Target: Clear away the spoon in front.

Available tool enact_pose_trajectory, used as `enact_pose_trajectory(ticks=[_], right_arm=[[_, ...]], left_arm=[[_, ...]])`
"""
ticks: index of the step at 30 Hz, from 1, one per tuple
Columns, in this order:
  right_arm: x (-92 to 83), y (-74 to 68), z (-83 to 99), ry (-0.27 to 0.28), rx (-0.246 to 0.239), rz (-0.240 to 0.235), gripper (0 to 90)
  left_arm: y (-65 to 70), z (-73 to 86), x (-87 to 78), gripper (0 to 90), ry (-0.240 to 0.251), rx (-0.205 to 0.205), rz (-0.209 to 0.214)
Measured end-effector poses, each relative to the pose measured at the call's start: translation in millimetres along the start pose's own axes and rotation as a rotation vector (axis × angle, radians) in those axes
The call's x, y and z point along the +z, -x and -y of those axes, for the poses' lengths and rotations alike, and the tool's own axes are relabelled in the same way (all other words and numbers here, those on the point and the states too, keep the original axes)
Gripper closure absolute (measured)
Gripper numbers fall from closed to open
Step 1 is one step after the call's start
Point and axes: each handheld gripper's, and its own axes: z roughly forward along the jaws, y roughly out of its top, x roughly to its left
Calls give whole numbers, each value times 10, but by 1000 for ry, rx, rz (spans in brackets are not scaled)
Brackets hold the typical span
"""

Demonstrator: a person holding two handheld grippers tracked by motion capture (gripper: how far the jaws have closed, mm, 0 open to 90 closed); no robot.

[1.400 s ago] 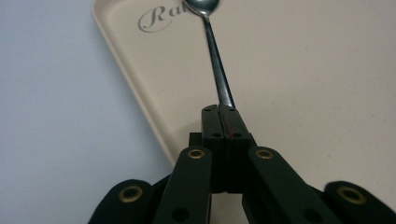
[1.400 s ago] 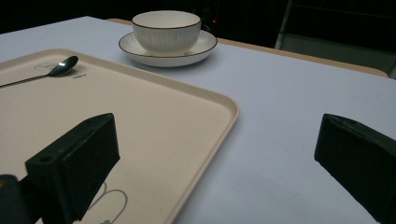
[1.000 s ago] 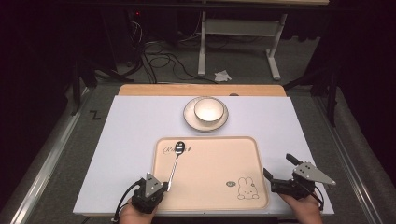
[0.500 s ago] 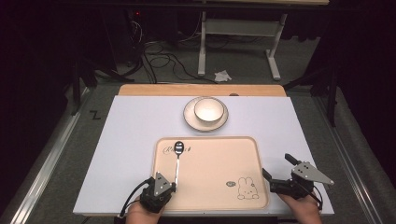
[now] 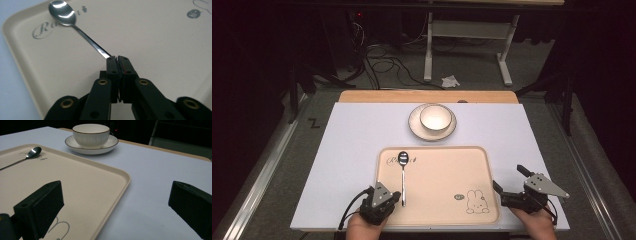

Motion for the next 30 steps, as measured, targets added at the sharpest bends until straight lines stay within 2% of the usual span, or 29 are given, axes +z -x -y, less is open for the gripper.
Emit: enact_pose_trajectory(ticks=[3, 5, 7, 10, 12, 15, 17, 21, 30], right_arm=[[-5, 2, -1, 3, -3, 0, 5], [-8, 6, -1, 3, -4, 3, 5], [-8, 13, 2, 5, -4, 1, 6], [-9, 14, 5, 3, -2, 3, 5], [-7, 20, 8, 2, -3, 5, 5], [-6, 26, 14, 0, 6, 7, 5], [-9, 34, 17, 1, 9, 9, 5], [-6, 45, 25, -1, 16, 12, 5], [-27, 30, 17, 6, 18, 11, 5]], left_arm=[[-140, 3, -85, 789, 34, -25, -8], [-242, 9, -160, 727, 72, -40, -34], [-336, 14, -223, 644, 89, -53, -62], [-480, 39, -318, 488, 117, -60, -119], [-584, 56, -379, 346, 124, -68, -162], [-749, 82, -461, 154, 127, -99, -218], [-839, 111, -510, 101, 137, -127, -234], [-903, 138, -559, 80, 149, -148, -244], [-865, 139, -526, 97, 141, -137, -219]])
